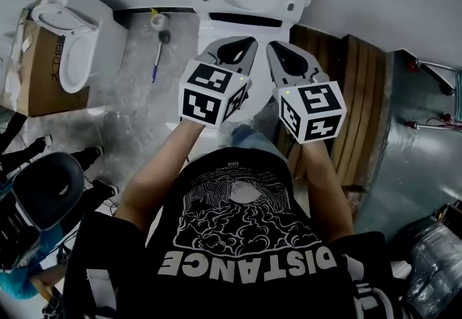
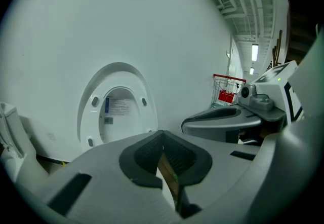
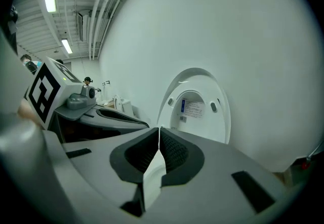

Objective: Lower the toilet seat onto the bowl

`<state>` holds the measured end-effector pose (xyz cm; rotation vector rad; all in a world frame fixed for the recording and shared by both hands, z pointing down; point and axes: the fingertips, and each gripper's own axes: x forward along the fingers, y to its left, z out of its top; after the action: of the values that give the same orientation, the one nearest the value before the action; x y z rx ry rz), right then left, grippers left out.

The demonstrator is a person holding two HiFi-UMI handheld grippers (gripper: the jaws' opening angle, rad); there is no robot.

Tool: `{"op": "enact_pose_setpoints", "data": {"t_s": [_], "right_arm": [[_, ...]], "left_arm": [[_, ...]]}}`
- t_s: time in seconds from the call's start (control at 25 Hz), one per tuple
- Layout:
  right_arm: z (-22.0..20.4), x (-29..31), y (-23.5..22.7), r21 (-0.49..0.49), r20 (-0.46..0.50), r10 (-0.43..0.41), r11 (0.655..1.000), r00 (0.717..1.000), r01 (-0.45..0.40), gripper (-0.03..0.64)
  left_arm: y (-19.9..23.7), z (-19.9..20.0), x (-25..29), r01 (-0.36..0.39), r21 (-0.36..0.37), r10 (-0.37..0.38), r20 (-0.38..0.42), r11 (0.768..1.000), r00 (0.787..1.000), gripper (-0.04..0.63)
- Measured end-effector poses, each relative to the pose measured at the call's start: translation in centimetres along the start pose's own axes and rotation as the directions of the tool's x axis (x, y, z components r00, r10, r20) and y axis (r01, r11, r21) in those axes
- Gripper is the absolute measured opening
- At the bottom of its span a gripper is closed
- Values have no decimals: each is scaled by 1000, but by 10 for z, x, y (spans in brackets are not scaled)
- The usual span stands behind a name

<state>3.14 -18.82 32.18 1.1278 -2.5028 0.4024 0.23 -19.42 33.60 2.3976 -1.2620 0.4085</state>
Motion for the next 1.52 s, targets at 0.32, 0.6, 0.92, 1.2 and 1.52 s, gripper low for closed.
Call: {"op": "enact_pose_setpoints", "data": {"t_s": [0.32, 0.6, 0.92, 1.2, 1.52], "right_arm": [[23, 27, -45, -49, 5, 44, 998, 999, -44, 21], [37, 43, -57, -91, 4, 72, 993, 997, -71, 21], [57, 68, -71, -134, 6, 55, 989, 998, -54, 23], [81, 104, -90, -159, 4, -16, 987, 1000, 17, 40], [110, 145, -126, -197, -24, -90, 977, 996, 83, 86]], "left_arm": [[24, 34, 38, -29, 107, 28, 12, 994, 1000, 14], [41, 53, 46, -15, 142, 16, -2, 990, 1000, 14], [78, 72, 59, 6, 150, -6, 0, 989, 1000, 15], [125, 98, 78, 49, 183, -51, 2, 982, 999, 27], [178, 132, 110, 87, 275, -83, -27, 958, 996, 87]]}}
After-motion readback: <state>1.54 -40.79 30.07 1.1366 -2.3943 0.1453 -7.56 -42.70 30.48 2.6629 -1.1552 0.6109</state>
